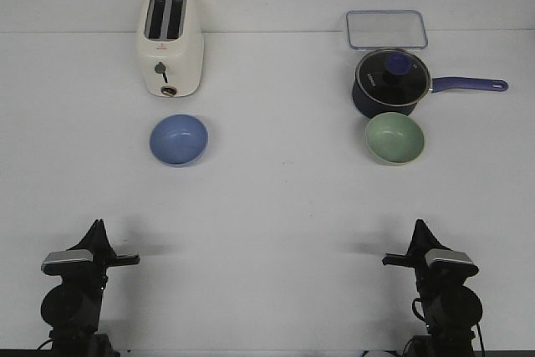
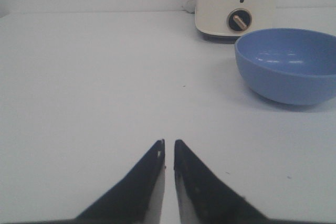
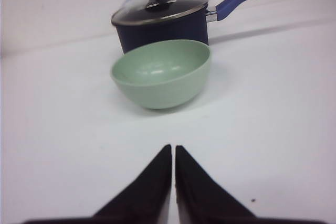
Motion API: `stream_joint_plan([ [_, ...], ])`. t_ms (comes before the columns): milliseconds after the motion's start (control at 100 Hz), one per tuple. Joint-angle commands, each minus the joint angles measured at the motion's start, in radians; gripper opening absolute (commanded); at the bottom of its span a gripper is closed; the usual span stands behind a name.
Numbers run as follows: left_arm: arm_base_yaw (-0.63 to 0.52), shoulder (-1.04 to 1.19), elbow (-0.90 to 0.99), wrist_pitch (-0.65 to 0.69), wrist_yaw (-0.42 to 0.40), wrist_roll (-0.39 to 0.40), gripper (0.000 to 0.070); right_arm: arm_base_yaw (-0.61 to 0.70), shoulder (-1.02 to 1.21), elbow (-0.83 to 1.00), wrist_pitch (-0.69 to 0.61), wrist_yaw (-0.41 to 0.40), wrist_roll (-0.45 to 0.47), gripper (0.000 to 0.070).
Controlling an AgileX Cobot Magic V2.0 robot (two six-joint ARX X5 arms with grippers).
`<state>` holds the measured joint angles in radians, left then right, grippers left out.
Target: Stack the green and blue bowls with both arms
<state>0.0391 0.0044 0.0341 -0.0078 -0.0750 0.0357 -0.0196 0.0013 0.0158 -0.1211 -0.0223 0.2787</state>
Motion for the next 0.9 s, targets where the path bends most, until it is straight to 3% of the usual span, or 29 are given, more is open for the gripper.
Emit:
stream_joint_plan([
  [0,0.002,-0.001,-0.020,0.010,0.002,0.006,0.0015,0.001,0.000,0.032,0.001,-0.024,0.138,0.0014],
  [100,0.002,-0.001,-0.020,0.010,0.002,0.006,0.0015,0.001,0.025,0.141,-0.037,-0.024,0.217,0.0014],
  [230,0.002,-0.001,-0.020,0.010,0.002,0.006,0.0015,0.001,0.158,0.331,-0.075,0.000,0.197,0.0034],
  [270,0.002,-0.001,-0.020,0.010,0.002,0.006,0.0015,0.001,0.222,0.393,-0.093,0.003,0.170,0.0118],
  [340,0.002,-0.001,-0.020,0.010,0.002,0.006,0.0015,0.000,0.348,0.501,-0.135,0.005,0.127,0.0353],
  [390,0.002,-0.001,-0.020,0.010,0.002,0.006,0.0015,0.000,0.446,0.571,-0.166,0.016,0.098,0.0437],
  [580,0.002,-0.001,-0.020,0.010,0.002,0.006,0.0015,-0.008,0.830,0.790,-0.238,0.092,0.011,0.0437],
  [890,0.002,-0.001,-0.020,0.010,0.002,0.006,0.0015,-0.101,1.429,1.062,-0.256,0.013,-0.010,0.0414],
])
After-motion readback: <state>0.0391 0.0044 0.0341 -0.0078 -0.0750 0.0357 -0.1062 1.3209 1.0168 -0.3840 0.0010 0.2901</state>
